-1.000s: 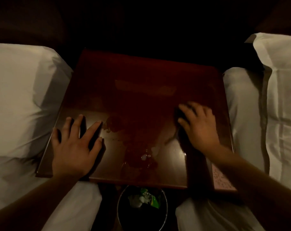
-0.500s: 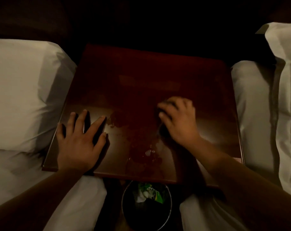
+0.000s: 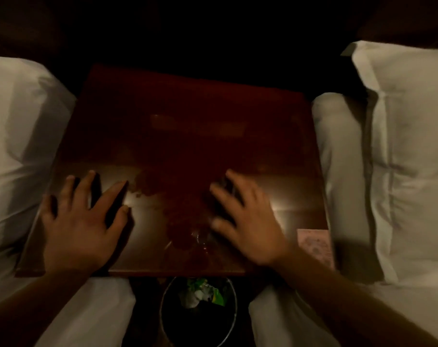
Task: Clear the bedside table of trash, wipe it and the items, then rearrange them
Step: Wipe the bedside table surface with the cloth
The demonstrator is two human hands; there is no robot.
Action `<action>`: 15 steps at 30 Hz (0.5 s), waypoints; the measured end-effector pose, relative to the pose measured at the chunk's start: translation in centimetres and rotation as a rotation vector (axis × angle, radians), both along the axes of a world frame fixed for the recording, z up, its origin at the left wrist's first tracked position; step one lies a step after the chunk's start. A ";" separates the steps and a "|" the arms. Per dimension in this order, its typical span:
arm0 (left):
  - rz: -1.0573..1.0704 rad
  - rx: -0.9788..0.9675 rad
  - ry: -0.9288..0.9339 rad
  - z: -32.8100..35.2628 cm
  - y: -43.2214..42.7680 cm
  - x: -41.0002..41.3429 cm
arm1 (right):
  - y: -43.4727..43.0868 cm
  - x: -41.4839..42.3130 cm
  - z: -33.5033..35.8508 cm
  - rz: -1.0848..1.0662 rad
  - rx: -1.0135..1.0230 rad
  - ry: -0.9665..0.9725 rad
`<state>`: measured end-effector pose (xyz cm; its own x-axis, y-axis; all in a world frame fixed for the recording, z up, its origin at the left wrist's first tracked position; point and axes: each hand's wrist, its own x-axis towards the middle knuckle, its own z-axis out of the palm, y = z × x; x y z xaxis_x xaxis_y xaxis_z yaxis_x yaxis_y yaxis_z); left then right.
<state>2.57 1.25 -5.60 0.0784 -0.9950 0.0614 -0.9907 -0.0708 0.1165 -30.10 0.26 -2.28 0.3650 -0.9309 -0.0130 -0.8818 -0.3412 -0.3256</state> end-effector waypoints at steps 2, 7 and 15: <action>0.002 -0.018 0.013 -0.3 -0.1 0.0 | 3.1 -2.4 0.0 0.160 -0.005 0.074; -0.075 -0.001 0.045 -0.3 0.1 0.2 | -0.6 -4.5 2.0 -0.219 -0.040 -0.126; -0.022 -0.041 -0.021 0.1 0.0 -0.1 | -3.6 -5.7 3.5 -0.466 0.065 -0.040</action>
